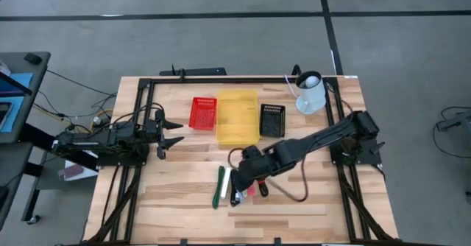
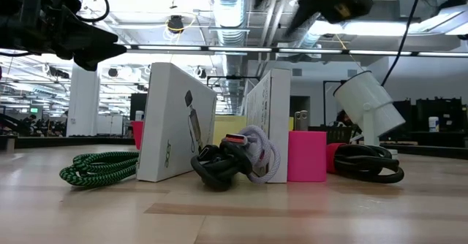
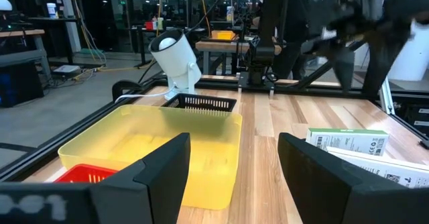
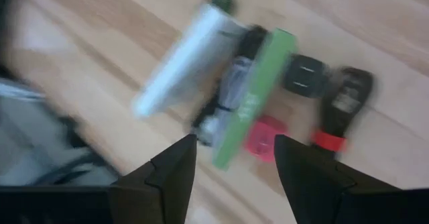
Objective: Pick and place items into bin
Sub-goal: Put the right white card reader box into the black bin
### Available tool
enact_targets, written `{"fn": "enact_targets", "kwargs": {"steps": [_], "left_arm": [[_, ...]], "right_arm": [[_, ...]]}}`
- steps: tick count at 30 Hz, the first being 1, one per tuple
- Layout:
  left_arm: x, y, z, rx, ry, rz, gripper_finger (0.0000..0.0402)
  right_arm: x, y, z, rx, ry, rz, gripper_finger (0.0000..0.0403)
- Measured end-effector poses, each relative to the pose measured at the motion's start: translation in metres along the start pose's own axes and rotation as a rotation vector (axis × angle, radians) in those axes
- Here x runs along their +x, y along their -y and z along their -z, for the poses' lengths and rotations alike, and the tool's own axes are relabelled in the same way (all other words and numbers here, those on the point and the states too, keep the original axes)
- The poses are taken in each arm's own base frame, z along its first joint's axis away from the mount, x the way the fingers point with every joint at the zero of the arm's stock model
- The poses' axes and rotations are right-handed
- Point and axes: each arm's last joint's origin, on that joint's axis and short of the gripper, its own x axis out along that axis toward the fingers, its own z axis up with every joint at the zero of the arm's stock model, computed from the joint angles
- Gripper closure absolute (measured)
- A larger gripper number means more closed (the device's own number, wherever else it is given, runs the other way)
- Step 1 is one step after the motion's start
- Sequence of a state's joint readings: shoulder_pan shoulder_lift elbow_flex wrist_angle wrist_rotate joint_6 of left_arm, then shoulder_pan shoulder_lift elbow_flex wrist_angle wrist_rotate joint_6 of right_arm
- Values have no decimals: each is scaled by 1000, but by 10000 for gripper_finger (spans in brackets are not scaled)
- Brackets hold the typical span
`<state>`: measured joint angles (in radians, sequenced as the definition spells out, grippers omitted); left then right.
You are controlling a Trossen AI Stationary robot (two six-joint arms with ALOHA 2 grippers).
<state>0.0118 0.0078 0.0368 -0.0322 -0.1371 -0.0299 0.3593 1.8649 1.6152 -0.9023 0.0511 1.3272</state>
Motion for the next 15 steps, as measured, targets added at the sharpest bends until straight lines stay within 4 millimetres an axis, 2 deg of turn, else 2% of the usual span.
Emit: {"fn": "enact_targets", "kwargs": {"steps": [2, 5, 11, 15], "left_arm": [[0, 0, 0, 0, 0, 0, 182], [0, 0, 0, 0, -2, 0, 182], [0, 0, 1, 1, -7, 0, 182], [1, 0, 1, 1, -10, 0, 182]], "right_arm": [[1, -11, -3, -16, -6, 23, 207], [-10, -22, -10, -53, -17, 107, 207], [-20, -46, -24, -70, -9, 161, 207], [-16, -52, -27, -84, -25, 204, 207]]}}
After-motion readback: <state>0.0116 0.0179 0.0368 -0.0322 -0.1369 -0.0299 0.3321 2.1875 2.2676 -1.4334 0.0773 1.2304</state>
